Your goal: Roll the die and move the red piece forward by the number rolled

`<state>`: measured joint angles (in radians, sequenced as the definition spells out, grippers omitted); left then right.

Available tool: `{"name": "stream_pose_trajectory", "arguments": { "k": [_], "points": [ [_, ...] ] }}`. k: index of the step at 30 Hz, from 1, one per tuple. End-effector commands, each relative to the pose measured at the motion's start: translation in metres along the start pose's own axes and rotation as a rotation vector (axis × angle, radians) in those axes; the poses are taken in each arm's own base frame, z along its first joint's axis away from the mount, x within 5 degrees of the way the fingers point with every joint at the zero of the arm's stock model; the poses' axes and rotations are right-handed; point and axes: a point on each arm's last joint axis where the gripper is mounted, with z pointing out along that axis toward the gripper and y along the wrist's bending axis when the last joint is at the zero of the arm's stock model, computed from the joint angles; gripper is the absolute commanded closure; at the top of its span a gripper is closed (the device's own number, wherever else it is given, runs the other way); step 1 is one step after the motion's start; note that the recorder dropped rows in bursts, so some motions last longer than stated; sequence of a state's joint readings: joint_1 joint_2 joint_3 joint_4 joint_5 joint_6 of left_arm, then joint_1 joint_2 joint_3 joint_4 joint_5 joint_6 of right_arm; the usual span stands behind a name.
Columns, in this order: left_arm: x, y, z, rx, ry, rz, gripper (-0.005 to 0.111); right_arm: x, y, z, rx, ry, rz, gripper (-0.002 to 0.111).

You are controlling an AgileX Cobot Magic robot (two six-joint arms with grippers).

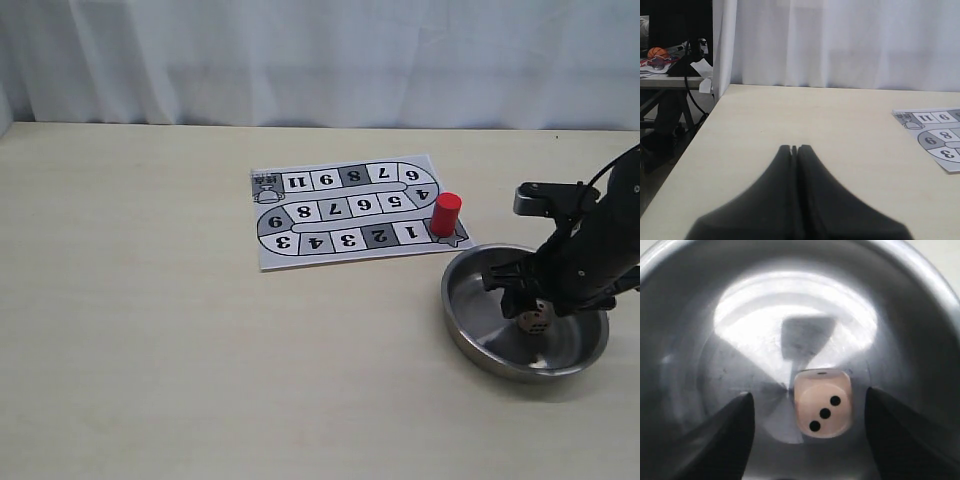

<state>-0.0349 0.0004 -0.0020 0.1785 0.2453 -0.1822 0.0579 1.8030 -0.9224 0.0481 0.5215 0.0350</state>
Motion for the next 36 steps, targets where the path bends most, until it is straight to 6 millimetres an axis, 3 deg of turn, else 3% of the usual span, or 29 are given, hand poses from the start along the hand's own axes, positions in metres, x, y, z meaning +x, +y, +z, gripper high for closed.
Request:
{"name": "stream_pose_trajectory", "arguments": {
  "k": [1, 18, 21, 24, 26, 29, 32, 36],
  "points": [
    [0.0, 0.0, 0.0, 0.004, -0.01, -0.012, 0.107, -0.005, 0.0, 0.0, 0.004, -0.044, -0.001, 0.047],
    [0.0, 0.0, 0.0, 0.004, -0.009, -0.012, 0.107, -0.003, -0.001, 0.019, 0.007, -0.009, 0.0, 0.048],
    [0.0, 0.0, 0.0, 0.004, -0.009, -0.012, 0.107, -0.003, -0.001, 0.019, 0.007, -0.009, 0.0, 0.061],
    [0.0, 0.0, 0.0, 0.004, -0.009, -0.012, 0.107, -0.003, -0.001, 0.019, 0.008, -0.001, 0.0, 0.084],
    [0.0, 0.0, 0.0, 0.004, -0.009, -0.012, 0.107, -0.005, 0.0, 0.013, 0.006, -0.022, 0.0, 0.104],
    [0.0, 0.0, 0.0, 0.004, -0.009, -0.012, 0.107, -0.014, 0.001, -0.003, 0.001, -0.085, -0.002, 0.104],
    [0.0, 0.0, 0.0, 0.004, -0.009, -0.012, 0.107, -0.035, 0.001, -0.034, -0.005, -0.203, -0.001, 0.104],
    [0.0, 0.0, 0.0, 0.004, -0.009, -0.012, 0.107, -0.067, -0.022, -0.056, 0.013, -0.302, 0.064, 0.104]
  ]
}}
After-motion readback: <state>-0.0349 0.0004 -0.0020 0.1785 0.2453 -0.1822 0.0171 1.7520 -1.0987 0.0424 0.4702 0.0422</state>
